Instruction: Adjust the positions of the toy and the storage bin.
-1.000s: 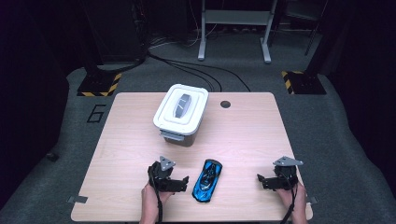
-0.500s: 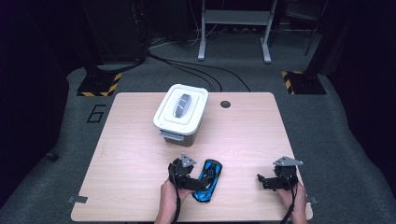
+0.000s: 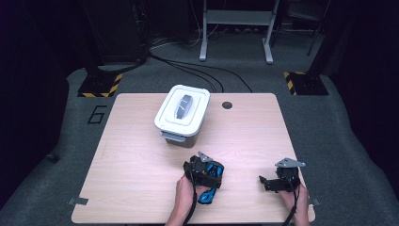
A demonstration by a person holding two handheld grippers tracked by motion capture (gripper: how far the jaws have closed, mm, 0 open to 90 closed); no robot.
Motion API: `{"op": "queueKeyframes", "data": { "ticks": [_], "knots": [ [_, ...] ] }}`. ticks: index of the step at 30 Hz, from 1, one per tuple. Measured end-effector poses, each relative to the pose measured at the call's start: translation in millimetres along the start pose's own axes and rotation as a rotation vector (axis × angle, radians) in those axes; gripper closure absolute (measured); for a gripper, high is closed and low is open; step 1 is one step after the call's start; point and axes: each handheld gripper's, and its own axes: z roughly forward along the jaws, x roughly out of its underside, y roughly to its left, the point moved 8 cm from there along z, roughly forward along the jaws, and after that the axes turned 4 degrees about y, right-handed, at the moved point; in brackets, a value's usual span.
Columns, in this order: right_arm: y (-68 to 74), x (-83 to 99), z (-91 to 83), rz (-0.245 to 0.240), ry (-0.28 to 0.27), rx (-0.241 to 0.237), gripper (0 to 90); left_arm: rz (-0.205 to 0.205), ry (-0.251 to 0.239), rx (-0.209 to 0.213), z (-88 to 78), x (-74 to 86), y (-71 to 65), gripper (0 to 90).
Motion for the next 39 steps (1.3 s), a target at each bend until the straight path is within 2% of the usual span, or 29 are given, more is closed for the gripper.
{"op": "queueKeyframes", "data": {
  "ticks": [7, 9, 13, 14, 16, 19, 27, 29, 30, 32, 34, 38, 39],
  "knots": [
    [0.0, 0.0, 0.0, 0.000, 0.000, 0.000, 0.0, 0.016, 0.038, -0.020, 12.1, -9.9, -6.5, 0.0],
    [0.0, 0.0, 0.0, 0.000, 0.000, 0.000, 0.0, 0.022, 0.051, -0.042, 15.1, -11.1, -6.8, 1.0],
    [-0.1, 0.0, 0.0, 0.000, 0.000, 0.000, 0.0, 0.021, 0.062, -0.061, 19.1, -12.9, -7.0, 9.6],
    [0.0, 0.0, 0.0, 0.000, 0.000, 0.000, 0.0, 0.021, 0.066, -0.068, 19.8, -13.0, -6.7, 15.1],
    [-0.1, 0.0, 0.0, 0.000, 0.000, 0.000, 0.0, 0.025, 0.077, -0.086, 22.2, -12.8, -5.9, 15.3],
    [0.0, 0.0, 0.0, 0.000, 0.000, 0.000, 0.0, 0.025, 0.080, -0.087, 23.6, -12.1, -5.3, 19.9],
    [0.0, 0.0, 0.0, 0.000, 0.000, 0.000, 0.0, 0.049, 0.081, -0.066, 24.0, -11.3, -6.1, 22.5],
    [0.0, 0.0, 0.0, 0.000, 0.000, 0.000, 0.0, 0.080, 0.097, -0.054, 23.2, -10.7, -6.1, 22.6],
    [0.0, 0.0, 0.0, 0.000, 0.000, 0.000, 0.0, 0.080, 0.097, -0.054, 23.2, -10.7, -6.1, 22.6],
    [0.0, 0.0, 0.0, 0.000, 0.000, 0.000, 0.0, 0.121, 0.112, -0.034, 22.5, -10.2, -5.5, 22.7],
    [0.0, 0.0, 0.0, -0.001, 0.000, 0.000, 0.0, 0.129, 0.114, -0.023, 22.3, -10.0, -5.9, 22.7],
    [0.0, 0.0, 0.1, -0.001, 0.000, 0.000, 0.0, 0.200, 0.140, 0.023, 19.6, -7.2, -4.0, 22.7],
    [0.0, 0.0, 0.1, -0.001, 0.000, 0.000, 0.0, 0.200, 0.140, 0.023, 19.6, -7.2, -4.0, 22.7]
  ]
}}
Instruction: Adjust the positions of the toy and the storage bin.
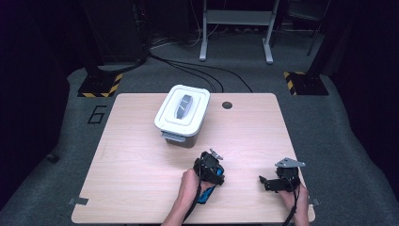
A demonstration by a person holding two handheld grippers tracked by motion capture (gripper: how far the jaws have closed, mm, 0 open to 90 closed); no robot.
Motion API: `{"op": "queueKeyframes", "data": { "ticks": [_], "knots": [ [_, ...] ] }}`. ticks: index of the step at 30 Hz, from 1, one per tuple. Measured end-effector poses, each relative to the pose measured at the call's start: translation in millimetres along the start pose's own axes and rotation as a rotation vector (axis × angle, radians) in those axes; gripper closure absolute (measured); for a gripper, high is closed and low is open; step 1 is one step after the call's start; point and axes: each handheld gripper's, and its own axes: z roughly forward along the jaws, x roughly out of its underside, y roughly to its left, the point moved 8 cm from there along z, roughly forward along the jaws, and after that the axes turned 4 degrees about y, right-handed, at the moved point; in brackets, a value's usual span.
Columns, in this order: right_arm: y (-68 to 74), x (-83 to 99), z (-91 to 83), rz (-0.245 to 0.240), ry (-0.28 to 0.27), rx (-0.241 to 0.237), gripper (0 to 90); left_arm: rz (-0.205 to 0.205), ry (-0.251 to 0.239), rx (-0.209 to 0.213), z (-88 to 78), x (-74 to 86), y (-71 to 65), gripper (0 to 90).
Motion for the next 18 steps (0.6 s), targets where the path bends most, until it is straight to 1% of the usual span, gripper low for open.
{"op": "queueKeyframes", "data": {
  "ticks": [2, 3, 5, 6, 7, 9, 11, 12, 13, 14, 15, 16, 17, 18],
  "knots": [
    [0.0, 0.0, 0.0, 0.000, 0.000, 0.000, 0.0, 0.023, 0.004, 0.020, -1.1, 2.2, 0.1, 22.8],
    [0.1, 0.0, 0.0, 0.000, 0.000, 0.000, 0.0, 0.037, 0.015, 0.027, -2.2, 3.9, -0.3, 22.7],
    [0.1, 0.0, 0.0, 0.000, 0.000, 0.000, 0.0, 0.056, 0.013, 0.052, -3.2, 6.3, -0.5, 22.8],
    [0.1, 0.0, 0.0, 0.000, 0.000, 0.000, 0.0, 0.071, 0.018, 0.049, -4.0, 7.5, -0.4, 22.8],
    [0.1, 0.0, 0.0, 0.001, 0.000, 0.000, 0.0, 0.073, 0.021, 0.057, -4.7, 8.7, -0.6, 22.8],
    [0.1, 0.0, -0.1, 0.001, 0.000, 0.000, 0.0, 0.075, 0.013, 0.052, -4.7, 9.2, -0.6, 22.8],
    [0.1, 0.0, 0.0, 0.001, 0.000, 0.000, 0.0, 0.068, 0.008, 0.037, -4.7, 9.0, -0.3, 22.7],
    [0.0, 0.0, -0.1, 0.001, 0.000, 0.000, 0.0, 0.051, -0.003, 0.021, -4.6, 8.6, -0.1, 22.6],
    [0.0, 0.0, -0.1, 0.001, 0.000, 0.000, 0.0, 0.051, -0.003, 0.021, -4.6, 8.6, -0.1, 22.6],
    [0.0, 0.1, -0.1, 0.001, 0.000, 0.000, 0.0, 0.019, -0.016, 0.013, -4.1, 8.1, -1.1, 22.6],
    [0.0, 0.1, -0.1, 0.001, 0.000, 0.000, 0.0, 0.019, -0.016, 0.013, -4.1, 8.1, -1.1, 22.5],
    [0.1, 0.0, 0.0, 0.002, 0.000, 0.000, 0.0, 0.003, -0.018, -0.004, -4.2, 7.8, -0.4, 22.5],
    [0.1, 0.0, -0.1, 0.002, 0.000, 0.000, 0.0, -0.012, -0.023, -0.001, -3.7, 7.4, -1.0, 19.6],
    [0.1, 0.0, -0.1, 0.002, 0.000, 0.000, 0.0, -0.024, -0.026, -0.003, -2.4, 7.1, -1.3, 19.6]
  ]
}}
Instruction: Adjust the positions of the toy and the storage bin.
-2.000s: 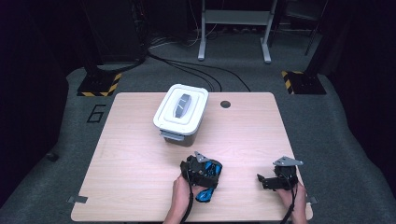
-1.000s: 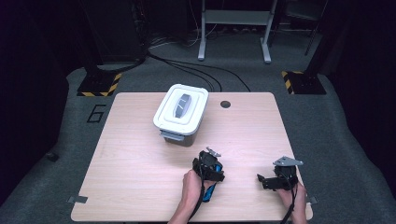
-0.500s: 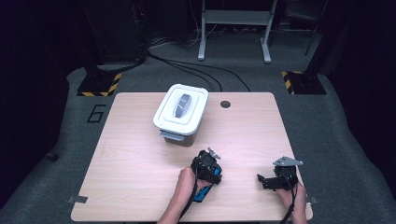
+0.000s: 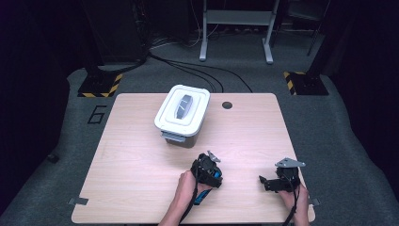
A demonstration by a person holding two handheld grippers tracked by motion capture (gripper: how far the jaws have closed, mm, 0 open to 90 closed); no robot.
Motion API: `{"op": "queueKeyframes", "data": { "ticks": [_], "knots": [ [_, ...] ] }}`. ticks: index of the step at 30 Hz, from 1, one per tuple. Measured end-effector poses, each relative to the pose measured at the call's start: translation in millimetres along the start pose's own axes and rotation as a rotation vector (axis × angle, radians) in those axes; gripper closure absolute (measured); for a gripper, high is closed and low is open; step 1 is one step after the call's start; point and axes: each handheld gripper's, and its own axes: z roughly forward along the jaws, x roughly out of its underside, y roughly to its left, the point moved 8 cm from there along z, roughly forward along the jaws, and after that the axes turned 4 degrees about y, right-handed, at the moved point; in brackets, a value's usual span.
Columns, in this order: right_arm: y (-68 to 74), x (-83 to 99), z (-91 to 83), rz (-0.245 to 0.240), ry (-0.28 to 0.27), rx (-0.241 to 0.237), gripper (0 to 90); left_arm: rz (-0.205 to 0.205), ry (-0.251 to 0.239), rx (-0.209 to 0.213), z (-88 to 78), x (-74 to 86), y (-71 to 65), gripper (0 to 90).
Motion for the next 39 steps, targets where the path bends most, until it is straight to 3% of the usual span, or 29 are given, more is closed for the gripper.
{"op": "queueKeyframes", "data": {
  "ticks": [5, 8, 9, 15, 22, 33, 39],
  "knots": [
    [0.0, 0.0, 0.0, -0.001, 0.000, 0.000, 0.0, -0.042, 0.010, -0.022, 1.9, -1.7, 0.0, 14.9],
    [0.0, 0.0, 0.0, -0.001, 0.000, 0.000, 0.0, -0.030, 0.013, -0.038, 0.8, -1.5, 0.2, 17.4],
    [0.0, 0.0, 0.0, -0.001, 0.000, 0.000, 0.0, -0.029, 0.013, -0.031, 0.1, -1.4, -2.0, 24.1],
    [-0.1, 0.0, 0.0, 0.000, 0.000, 0.000, 0.0, -0.008, 0.019, -0.042, -0.9, -0.2, -1.7, 24.7],
    [0.0, 0.0, 0.0, -0.001, 0.000, 0.000, 0.0, 0.000, -0.043, -0.037, -5.3, 0.3, -3.6, 25.0],
    [0.0, 0.0, 0.0, 0.000, 0.000, 0.000, 0.0, -0.003, -0.181, -0.016, -33.4, -0.9, 2.2, 25.0],
    [0.0, 0.0, 0.0, 0.000, 0.000, 0.000, 0.0, 0.012, -0.202, -0.019, -41.4, 1.7, 5.8, 25.0]
  ]
}}
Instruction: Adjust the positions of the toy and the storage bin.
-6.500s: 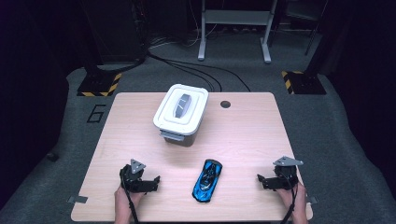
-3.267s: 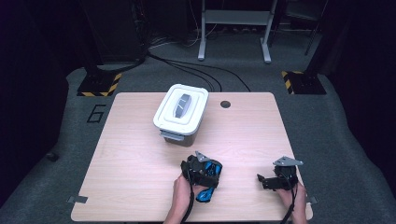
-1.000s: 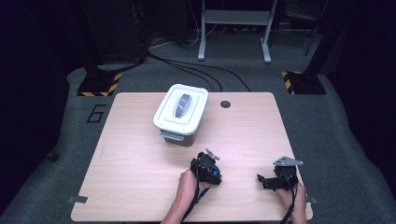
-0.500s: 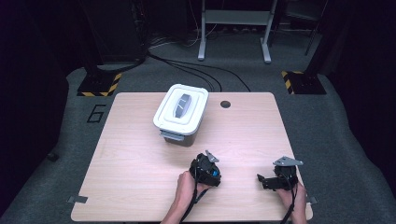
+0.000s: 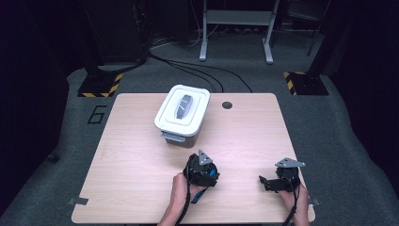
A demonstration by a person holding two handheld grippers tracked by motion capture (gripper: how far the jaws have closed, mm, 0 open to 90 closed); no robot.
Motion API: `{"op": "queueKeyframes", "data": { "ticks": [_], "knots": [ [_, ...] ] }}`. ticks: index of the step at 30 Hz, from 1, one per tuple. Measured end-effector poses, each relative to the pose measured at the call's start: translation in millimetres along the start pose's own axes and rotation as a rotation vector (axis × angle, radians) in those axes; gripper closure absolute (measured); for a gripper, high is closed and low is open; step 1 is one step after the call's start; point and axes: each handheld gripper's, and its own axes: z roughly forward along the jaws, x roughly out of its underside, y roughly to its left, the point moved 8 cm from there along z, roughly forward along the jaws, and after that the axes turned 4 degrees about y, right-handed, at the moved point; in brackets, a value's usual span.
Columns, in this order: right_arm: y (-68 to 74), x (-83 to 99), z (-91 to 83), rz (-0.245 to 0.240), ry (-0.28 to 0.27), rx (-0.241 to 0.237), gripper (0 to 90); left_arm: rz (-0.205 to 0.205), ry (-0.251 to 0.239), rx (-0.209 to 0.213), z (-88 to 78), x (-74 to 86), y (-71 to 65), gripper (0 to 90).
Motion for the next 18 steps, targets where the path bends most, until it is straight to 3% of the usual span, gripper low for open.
{"op": "queueKeyframes", "data": {
  "ticks": [5, 14, 17, 18],
  "knots": [
    [0.0, 0.0, 0.0, 0.000, 0.000, 0.000, 0.0, -0.004, -0.040, 0.001, -10.9, -1.8, 2.3, 25.1],
    [0.0, 0.0, 0.0, 0.000, 0.000, 0.000, 0.0, -0.034, -0.164, 0.003, -43.1, -6.8, 7.5, 25.1],
    [0.0, 0.0, 0.0, 0.000, 0.000, 0.000, 0.0, -0.038, -0.237, -0.006, -59.1, -8.6, 11.8, 25.1],
    [0.0, 0.0, 0.0, 0.000, 0.000, 0.000, 0.0, -0.038, -0.237, -0.006, -59.1, -8.6, 11.8, 25.1]
  ]
}}
